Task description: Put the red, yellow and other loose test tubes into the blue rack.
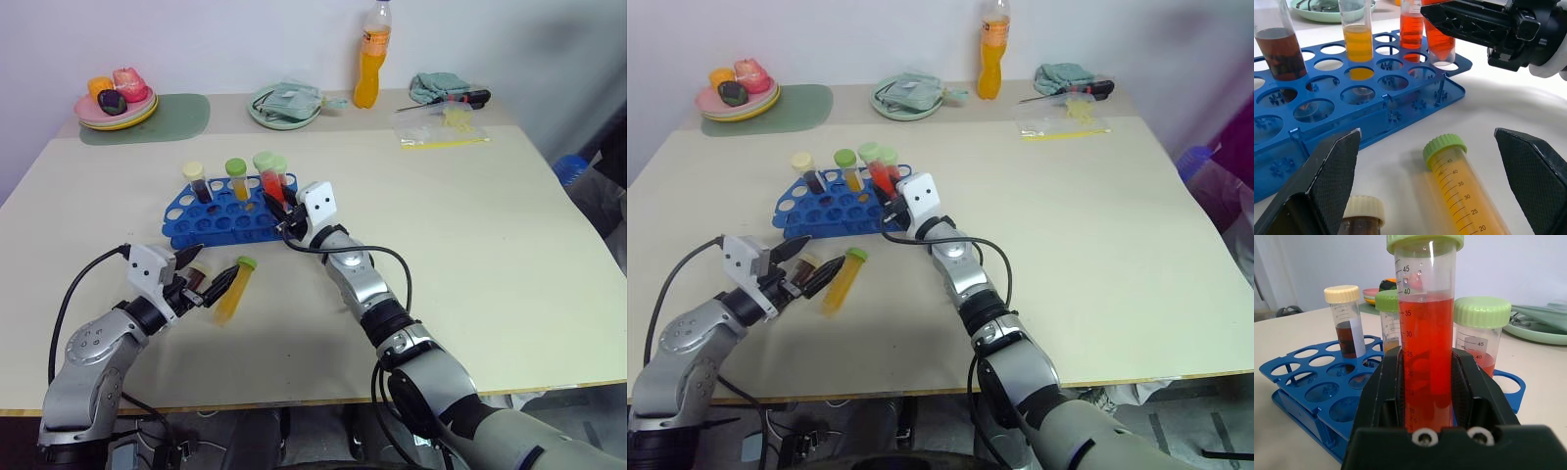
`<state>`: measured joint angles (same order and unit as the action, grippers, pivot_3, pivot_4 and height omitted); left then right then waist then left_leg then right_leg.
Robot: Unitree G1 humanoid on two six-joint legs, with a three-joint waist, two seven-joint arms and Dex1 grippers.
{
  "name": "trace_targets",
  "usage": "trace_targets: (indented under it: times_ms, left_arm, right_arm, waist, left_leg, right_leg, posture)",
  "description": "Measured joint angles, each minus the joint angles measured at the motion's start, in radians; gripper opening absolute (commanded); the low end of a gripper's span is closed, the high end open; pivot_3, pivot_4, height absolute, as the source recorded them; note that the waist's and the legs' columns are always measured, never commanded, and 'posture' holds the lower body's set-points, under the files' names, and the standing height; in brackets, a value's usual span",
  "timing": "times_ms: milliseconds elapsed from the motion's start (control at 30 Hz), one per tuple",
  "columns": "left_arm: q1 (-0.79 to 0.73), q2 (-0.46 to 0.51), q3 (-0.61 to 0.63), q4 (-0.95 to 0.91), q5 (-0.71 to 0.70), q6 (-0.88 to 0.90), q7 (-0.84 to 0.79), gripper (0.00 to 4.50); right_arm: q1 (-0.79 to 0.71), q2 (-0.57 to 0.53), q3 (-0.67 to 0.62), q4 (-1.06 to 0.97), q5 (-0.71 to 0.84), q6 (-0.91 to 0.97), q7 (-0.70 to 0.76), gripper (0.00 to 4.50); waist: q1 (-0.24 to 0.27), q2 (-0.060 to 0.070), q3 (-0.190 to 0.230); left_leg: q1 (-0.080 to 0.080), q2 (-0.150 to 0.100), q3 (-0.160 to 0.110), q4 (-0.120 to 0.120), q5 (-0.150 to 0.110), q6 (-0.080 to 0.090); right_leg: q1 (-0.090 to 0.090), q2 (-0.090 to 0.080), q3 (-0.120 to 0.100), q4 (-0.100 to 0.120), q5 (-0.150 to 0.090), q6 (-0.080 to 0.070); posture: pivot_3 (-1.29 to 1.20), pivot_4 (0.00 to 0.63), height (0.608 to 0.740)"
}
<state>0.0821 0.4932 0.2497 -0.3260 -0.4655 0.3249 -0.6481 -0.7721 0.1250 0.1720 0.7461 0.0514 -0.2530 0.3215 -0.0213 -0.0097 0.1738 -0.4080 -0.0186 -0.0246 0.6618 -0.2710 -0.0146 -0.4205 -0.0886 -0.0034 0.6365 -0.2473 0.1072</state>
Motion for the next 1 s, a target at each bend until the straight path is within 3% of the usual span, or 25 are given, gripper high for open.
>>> trace_targets:
  times_ms: [533, 967, 1000]
  left_arm:
    - [0.0, 0.0, -0.001, -0.005, -0.001, 0.0, 0.001, 4.5]
    - [-0.001, 0.0, -0.001, -0.011, -0.001, 0.001, 0.003, 4.5]
    - [-0.001, 0.0, -0.001, -0.011, -0.001, 0.002, 0.003, 4.5]
  right_arm:
    - [0.037, 0.0, -0.007, -0.029, -0.018, -0.008, 0.034, 0.86]
    - [-0.002, 0.003, -0.014, 0.094, -0.03, -0.091, 0.004, 0.86]
    - [-0.002, 0.003, -0.014, 0.096, -0.029, -0.095, 0.005, 1.32]
  waist:
    - [0.0, 0.0, 0.0]
    - [0.001, 0.0, 0.0]
    - [0.001, 0.0, 0.0]
  left_leg:
    - [0.0, 0.0, 0.0, 0.0, 0.0, 0.0]
    - [0.001, 0.0, 0.0, 0.0, 0.001, -0.001]
    - [0.001, 0.0, 0.0, 0.0, 0.001, -0.001]
  right_leg:
    - [0.0, 0.0, 0.0, 0.0, 0.0, 0.0]
    - [0.001, 0.0, 0.0, 0.0, 0.001, -0.001]
    - [0.001, 0.0, 0.0, 0.0, 0.001, -0.001]
  posture:
    - [0.0, 0.15, 0.74]
    - [0.0, 0.15, 0.74]
    - [0.0, 0.15, 0.74]
